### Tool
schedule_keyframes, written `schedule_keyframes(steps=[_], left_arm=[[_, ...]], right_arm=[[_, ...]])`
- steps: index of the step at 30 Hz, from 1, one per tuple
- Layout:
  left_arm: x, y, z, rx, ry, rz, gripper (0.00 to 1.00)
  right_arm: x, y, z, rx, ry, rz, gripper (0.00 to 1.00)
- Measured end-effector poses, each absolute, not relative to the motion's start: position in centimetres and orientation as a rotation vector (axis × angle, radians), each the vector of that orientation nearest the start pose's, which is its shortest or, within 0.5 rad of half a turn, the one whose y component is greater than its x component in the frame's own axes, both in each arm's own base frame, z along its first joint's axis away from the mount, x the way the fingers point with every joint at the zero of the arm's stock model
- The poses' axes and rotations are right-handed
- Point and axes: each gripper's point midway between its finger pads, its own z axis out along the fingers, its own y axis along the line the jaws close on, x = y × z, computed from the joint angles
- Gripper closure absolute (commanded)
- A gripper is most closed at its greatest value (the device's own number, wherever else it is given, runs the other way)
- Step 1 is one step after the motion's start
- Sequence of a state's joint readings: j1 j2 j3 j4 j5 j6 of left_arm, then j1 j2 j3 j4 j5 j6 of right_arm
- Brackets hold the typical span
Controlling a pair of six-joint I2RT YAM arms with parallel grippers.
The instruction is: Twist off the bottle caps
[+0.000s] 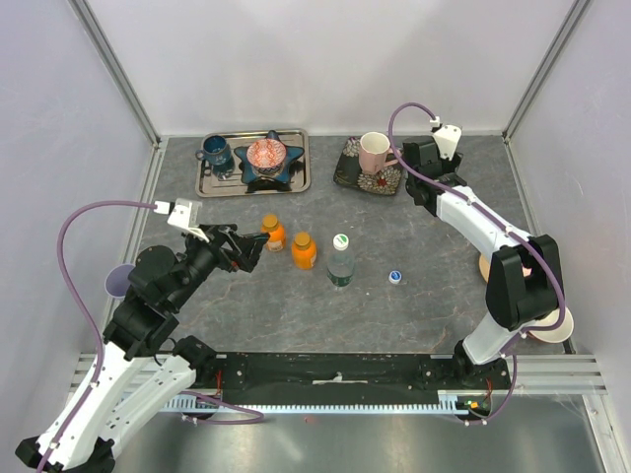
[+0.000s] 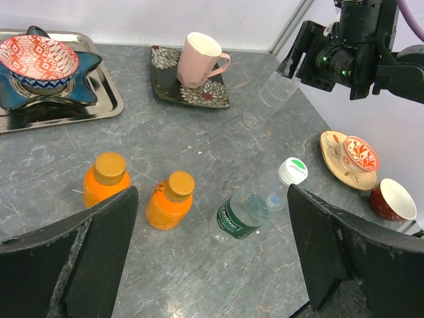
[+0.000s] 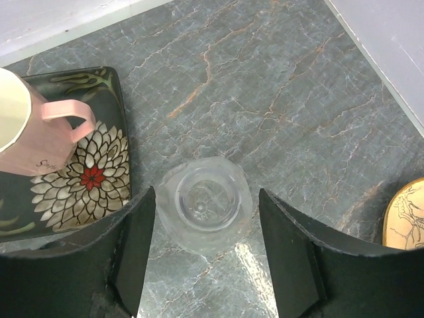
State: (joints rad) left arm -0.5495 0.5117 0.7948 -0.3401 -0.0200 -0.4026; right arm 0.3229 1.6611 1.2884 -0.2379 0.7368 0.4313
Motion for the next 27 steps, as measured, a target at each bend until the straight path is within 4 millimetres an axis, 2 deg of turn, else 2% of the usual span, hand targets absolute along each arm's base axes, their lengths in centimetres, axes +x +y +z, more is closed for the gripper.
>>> schedule_keyframes(steps=[7, 11, 16, 20, 22, 23, 27], left_arm=[[21.2, -14.6, 31.6, 0.11, 1.674, -0.713, 0.01], [21.2, -14.6, 31.6, 0.11, 1.674, -0.713, 0.01], [21.3, -14.6, 31.6, 0.11, 1.675, -0.713, 0.0], [21.5, -14.7, 31.5, 0.11, 1.679, -0.711, 0.01], [21.7, -14.7, 31.4, 0.106, 1.681, -0.707, 0.01], [21.8, -14.7, 31.3, 0.101, 1.682, -0.702, 0.01], [22.3, -14.1, 30.5, 0.036, 1.701, -0.676, 0.01]], right_arm=[[45.7, 4.3, 18.7, 0.5, 1.973, -0.334, 0.26], [45.4, 4.5, 19.3, 0.497, 1.975, -0.307, 0.2], [44.0, 5.1, 22.3, 0.503, 1.951, -0.204, 0.16], [41.5, 6.5, 26.6, 0.485, 1.895, -0.051, 0.19], [39.4, 8.8, 28.7, 0.406, 1.873, 0.092, 0.2], [38.1, 10.6, 29.5, 0.34, 1.864, 0.185, 0.19], [31.9, 19.5, 31.1, -0.007, 1.865, 0.492, 0.15]])
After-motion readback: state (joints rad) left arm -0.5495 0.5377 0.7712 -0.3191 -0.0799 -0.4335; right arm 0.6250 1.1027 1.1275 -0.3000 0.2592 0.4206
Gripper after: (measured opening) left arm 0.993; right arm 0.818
